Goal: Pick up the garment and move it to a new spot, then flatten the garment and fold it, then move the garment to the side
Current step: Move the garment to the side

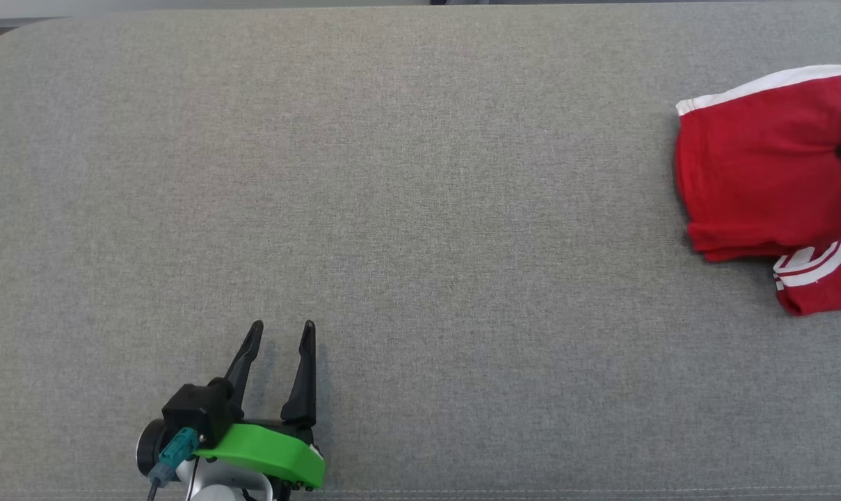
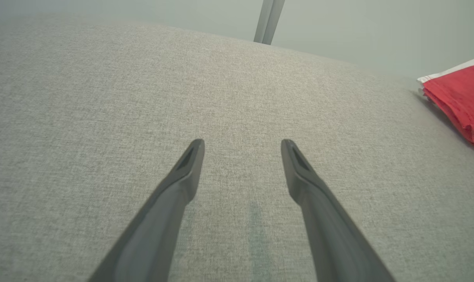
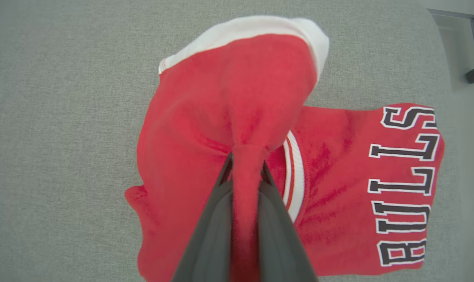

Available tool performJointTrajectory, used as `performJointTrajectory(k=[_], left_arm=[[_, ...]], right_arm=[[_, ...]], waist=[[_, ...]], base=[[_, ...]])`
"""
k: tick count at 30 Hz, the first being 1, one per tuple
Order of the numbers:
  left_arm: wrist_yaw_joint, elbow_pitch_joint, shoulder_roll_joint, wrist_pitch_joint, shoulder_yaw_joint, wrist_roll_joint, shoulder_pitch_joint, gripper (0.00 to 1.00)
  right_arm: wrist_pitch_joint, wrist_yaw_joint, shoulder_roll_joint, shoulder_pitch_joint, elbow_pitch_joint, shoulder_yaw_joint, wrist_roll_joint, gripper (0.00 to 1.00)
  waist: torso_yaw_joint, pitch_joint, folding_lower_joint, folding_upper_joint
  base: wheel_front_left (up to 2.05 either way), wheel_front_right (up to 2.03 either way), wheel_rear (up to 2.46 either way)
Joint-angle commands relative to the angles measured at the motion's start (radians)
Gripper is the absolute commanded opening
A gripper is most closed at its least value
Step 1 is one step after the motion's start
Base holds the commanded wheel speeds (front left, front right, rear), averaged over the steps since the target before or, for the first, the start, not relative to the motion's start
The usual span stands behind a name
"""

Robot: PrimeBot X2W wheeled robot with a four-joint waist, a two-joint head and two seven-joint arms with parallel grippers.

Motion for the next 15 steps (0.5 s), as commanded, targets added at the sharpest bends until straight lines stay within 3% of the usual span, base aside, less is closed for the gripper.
performJointTrajectory(k=[1, 9, 14, 15], left_arm=[[-0.006, 0.004, 0.003, -0.003, 0.007, 0.005, -0.013, 1.0], [-0.016, 0.018, 0.003, -0.003, -0.004, 0.014, -0.031, 1.0], [-0.018, 0.025, 0.003, -0.003, -0.01, 0.012, -0.038, 1.0], [-0.018, 0.027, 0.004, -0.003, -0.01, 0.012, -0.038, 1.0]], right_arm=[[0.013, 0.0, -0.014, 0.009, -0.003, -0.02, -0.019, 0.0], [0.053, 0.0, -0.045, 0.042, 0.049, -0.089, -0.229, 0.0], [0.017, -0.001, -0.043, 0.069, 0.079, -0.123, -0.403, 0.0], [0.011, -0.001, -0.028, 0.076, 0.084, -0.134, -0.429, 0.18]], waist=[[0.005, 0.007, 0.0, -0.0001], [0.025, 0.024, 0.0, -0.0001], [0.042, 0.038, 0.0, -0.0001], [0.044, 0.039, 0.0, -0.0001]], base=[[0.0, 0.0, 0.0], [0.0, 0.0, 0.0], [0.0, 0.0, 0.0], [0.0, 0.0, 0.0]])
